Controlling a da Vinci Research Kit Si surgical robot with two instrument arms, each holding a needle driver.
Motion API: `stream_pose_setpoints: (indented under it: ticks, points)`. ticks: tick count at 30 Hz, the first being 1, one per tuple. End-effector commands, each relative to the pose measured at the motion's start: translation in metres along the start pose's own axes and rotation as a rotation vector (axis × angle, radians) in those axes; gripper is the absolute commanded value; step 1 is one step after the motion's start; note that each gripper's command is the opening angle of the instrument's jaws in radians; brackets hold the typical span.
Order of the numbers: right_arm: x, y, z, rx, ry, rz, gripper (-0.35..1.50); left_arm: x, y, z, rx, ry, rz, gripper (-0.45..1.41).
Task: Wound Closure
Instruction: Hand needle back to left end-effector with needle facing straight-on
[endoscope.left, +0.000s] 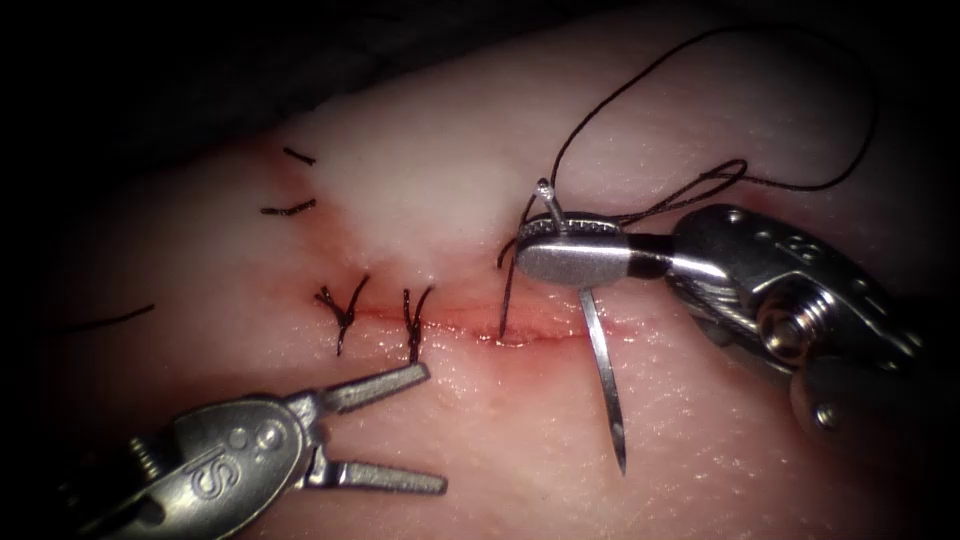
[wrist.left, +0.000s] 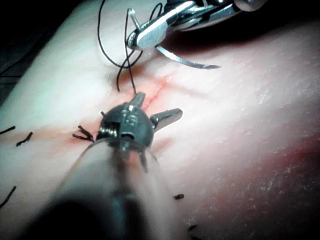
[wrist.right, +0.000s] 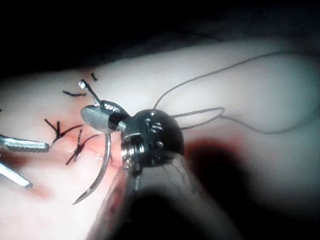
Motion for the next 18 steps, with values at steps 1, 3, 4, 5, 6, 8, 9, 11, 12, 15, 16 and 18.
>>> stream_pose_setpoints:
  ticks: [1, 3, 4, 5, 6, 8, 9, 11, 12, 15, 16, 18]
  points:
    - [0.0005, 0.0006, 0.0014, 0.010, 0.010, -0.055, -0.35, -0.0001, -0.0010, 0.0013, -0.031, 0.021, -0.049, 0.21]
    - [0.0006, 0.0007, 0.0016, 0.032, 0.036, -0.107, -0.35, -0.0002, -0.0014, 0.0019, -0.080, 0.063, -0.187, 0.54]
    - [0.0006, 0.0007, 0.0016, 0.032, 0.039, -0.107, -0.35, 0.0000, -0.0014, 0.0020, -0.098, 0.085, -0.221, 0.57]
    - [0.0006, 0.0006, 0.0017, 0.030, 0.041, -0.130, -0.35, 0.0001, -0.0014, 0.0021, -0.116, 0.129, -0.254, 0.59]
    - [0.0006, 0.0005, 0.0017, 0.029, 0.042, -0.142, -0.35, 0.0003, -0.0013, 0.0022, -0.135, 0.159, -0.281, 0.62]
    - [0.0005, 0.0004, 0.0019, 0.036, 0.046, -0.161, -0.35, 0.0009, -0.0011, 0.0024, -0.184, 0.212, -0.344, 0.71]
    - [0.0005, 0.0004, 0.0020, 0.036, 0.052, -0.172, -0.35, 0.0012, -0.0009, 0.0026, -0.197, 0.221, -0.360, 0.74]
    - [0.0005, 0.0003, 0.0022, 0.045, 0.074, -0.178, -0.35, 0.0023, -0.0004, 0.0032, -0.241, 0.232, -0.438, 0.99]
    - [0.0005, 0.0003, 0.0023, 0.045, 0.081, -0.189, -0.35, 0.0026, -0.0002, 0.0034, -0.251, 0.234, -0.454, 1.01]
    - [0.0005, 0.0001, 0.0025, 0.045, 0.116, -0.211, -0.35, 0.0032, 0.0002, 0.0044, -0.290, 0.238, -0.528, 1.06]
    - [0.0006, 0.0000, 0.0025, 0.053, 0.130, -0.215, -0.35, 0.0033, 0.0002, 0.0047, -0.297, 0.240, -0.531, 1.06]
    - [0.0008, -0.0002, 0.0025, 0.056, 0.158, -0.229, -0.35, 0.0032, 0.0000, 0.0051, -0.305, 0.239, -0.558, 1.08]
